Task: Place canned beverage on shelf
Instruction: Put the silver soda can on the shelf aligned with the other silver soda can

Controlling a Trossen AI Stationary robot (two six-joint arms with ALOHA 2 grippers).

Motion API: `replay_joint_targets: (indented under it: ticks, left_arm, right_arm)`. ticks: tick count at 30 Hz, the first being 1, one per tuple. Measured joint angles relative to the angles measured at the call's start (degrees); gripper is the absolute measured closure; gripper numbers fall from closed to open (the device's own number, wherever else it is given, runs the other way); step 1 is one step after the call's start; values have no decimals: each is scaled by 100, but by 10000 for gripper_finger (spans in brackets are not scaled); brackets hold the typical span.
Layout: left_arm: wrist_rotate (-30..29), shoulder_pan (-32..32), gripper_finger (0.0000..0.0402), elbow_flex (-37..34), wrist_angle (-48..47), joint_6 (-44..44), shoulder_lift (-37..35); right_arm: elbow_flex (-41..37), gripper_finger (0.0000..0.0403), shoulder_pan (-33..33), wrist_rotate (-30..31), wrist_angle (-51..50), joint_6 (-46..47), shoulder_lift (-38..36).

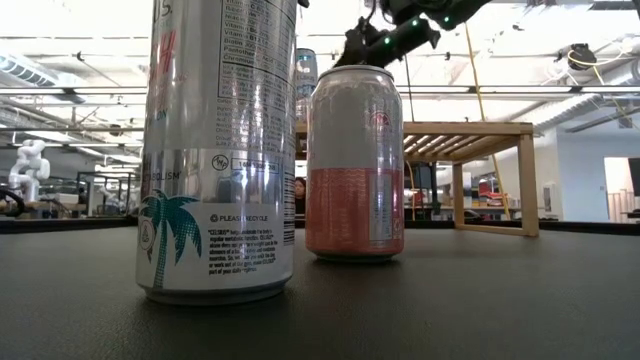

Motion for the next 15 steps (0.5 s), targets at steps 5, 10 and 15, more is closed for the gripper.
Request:
replay_joint_targets:
  ticks: [5, 10, 15]
  left_arm:
    - [2, 0, 84, 0, -45, -7, -17]
    - [-10, -46, 84, 9, -348, -285, -210]
    - [-177, -339, 84, 7, -529, -285, -455]
  right_arm:
    - [0, 99, 0, 3, 137, 206, -264]
    - [0, 99, 51, 17, -2, 636, -713]
    - [0, 99, 456, 124, -21, 1044, -1199]
